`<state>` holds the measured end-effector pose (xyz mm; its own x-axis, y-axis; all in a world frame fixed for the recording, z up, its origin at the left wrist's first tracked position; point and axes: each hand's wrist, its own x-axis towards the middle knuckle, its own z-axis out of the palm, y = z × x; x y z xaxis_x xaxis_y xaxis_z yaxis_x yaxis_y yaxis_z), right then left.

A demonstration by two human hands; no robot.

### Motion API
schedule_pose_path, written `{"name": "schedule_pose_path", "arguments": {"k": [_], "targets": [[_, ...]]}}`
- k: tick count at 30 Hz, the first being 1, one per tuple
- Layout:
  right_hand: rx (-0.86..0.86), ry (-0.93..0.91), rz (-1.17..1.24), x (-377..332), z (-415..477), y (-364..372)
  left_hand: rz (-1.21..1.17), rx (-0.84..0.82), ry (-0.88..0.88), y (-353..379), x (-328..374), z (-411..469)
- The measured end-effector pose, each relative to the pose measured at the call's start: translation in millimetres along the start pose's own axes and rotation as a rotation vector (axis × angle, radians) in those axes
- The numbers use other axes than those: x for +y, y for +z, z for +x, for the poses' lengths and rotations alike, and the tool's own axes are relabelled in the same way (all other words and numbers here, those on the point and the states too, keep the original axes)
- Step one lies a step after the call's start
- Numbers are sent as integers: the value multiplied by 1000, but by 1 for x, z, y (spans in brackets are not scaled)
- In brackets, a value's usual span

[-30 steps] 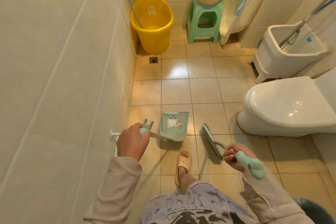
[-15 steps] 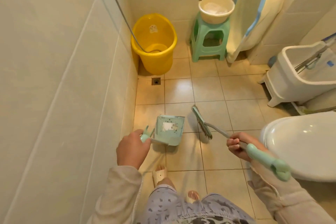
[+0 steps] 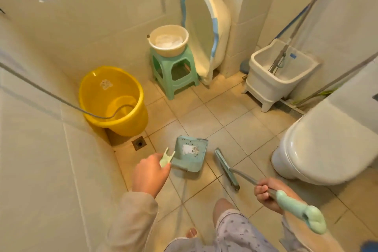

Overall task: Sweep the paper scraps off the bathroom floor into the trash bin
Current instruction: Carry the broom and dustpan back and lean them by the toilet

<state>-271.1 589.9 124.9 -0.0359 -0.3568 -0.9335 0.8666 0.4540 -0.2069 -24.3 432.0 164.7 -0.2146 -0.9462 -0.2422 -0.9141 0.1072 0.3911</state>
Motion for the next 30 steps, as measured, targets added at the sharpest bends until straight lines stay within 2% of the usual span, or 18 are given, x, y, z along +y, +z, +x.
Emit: {"name": "schedule_pose_path", "arguments": {"k": [5,12,19,25,30], "targets": [[22,-18,161,-33,18,14,21,-33,117,-2,30,73],[57,-100,369,-136,55,39,62,-78,149,5,92,182],[104,-214,531,-223,65,52,191,-187,361,10,173,280],[110,-261,639,-263,78,68,292,-271,537,18,242,349],[123,-279,750,-283,105,89,397,-373,765,24,297,411]]}}
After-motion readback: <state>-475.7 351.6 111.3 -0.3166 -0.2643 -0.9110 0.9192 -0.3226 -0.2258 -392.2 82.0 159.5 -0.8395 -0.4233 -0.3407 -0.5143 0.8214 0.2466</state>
